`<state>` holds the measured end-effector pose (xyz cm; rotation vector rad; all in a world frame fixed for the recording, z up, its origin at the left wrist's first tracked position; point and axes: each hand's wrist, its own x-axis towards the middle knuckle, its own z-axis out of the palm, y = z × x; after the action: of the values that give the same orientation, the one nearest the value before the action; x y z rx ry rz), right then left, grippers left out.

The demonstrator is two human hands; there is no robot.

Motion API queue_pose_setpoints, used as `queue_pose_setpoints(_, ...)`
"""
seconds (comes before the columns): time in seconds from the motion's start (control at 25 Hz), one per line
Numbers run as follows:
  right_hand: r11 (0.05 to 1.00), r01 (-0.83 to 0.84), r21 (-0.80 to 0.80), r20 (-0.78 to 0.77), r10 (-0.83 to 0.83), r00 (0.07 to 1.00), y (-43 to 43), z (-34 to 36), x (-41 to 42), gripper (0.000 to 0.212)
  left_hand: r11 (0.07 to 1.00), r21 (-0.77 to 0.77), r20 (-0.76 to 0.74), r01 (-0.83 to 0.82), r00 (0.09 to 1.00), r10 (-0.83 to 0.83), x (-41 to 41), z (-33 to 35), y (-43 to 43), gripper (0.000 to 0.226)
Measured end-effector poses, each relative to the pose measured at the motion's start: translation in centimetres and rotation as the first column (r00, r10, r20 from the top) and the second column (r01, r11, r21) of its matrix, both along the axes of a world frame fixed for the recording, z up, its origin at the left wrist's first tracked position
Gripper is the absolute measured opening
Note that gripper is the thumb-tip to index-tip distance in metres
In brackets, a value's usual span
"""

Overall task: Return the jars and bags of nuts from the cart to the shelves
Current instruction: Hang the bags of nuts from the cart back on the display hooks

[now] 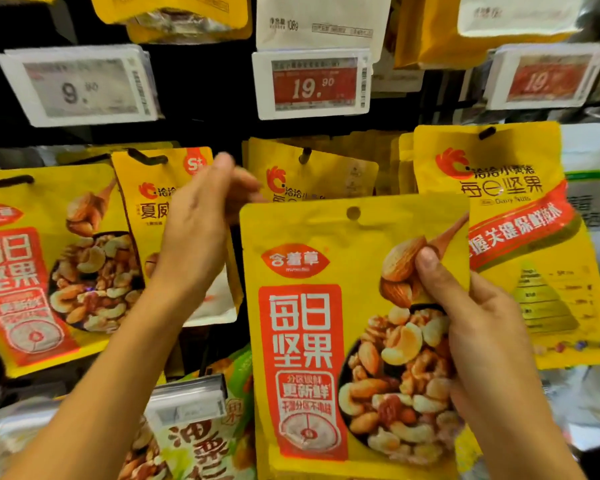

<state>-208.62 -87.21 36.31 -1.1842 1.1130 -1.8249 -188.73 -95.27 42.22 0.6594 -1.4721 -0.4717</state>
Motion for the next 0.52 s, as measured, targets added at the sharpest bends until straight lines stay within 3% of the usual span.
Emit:
queue_pose_setpoints(0.04,1.000,0.000,-0.003,0.000,0.000,1.000,-0.5,0.4,0.2,0.047,0.975,0.155,-0.082,0.159,0.986,-0.147,0.1,-0.8,1.4,0.040)
queue_pose_setpoints(0.08,1.000,-0.016,0.002,0.007,0.016,1.000,-1.0,0.7,0.4,0.044,0.953,0.224,-0.063,0.202,0.979,-0.193,-0.1,-1.6,2.3,0.040)
queue_pose_setpoints(0.16,0.997,-0.076,0.008,0.009,0.075,0.997,-1.9,1.0,1.0,0.032,0.969,0.205,-0.024,0.135,0.991,-0.133,-0.8,-2.8,3.2,0.027)
queue_pose_setpoints(0.36,0.981,-0.195,0.013,-0.010,0.195,0.981,-2.7,0.8,2.1,0.029,0.979,0.201,-0.171,0.042,0.985,-0.007,-0.7,-3.0,3.1,0.017)
queue_pose_setpoints(0.52,0.985,-0.171,-0.012,-0.046,0.170,0.984,-3.1,1.0,3.2,0.044,0.978,0.200,-0.239,0.066,0.971,-0.017,0.1,-3.3,3.2,0.013)
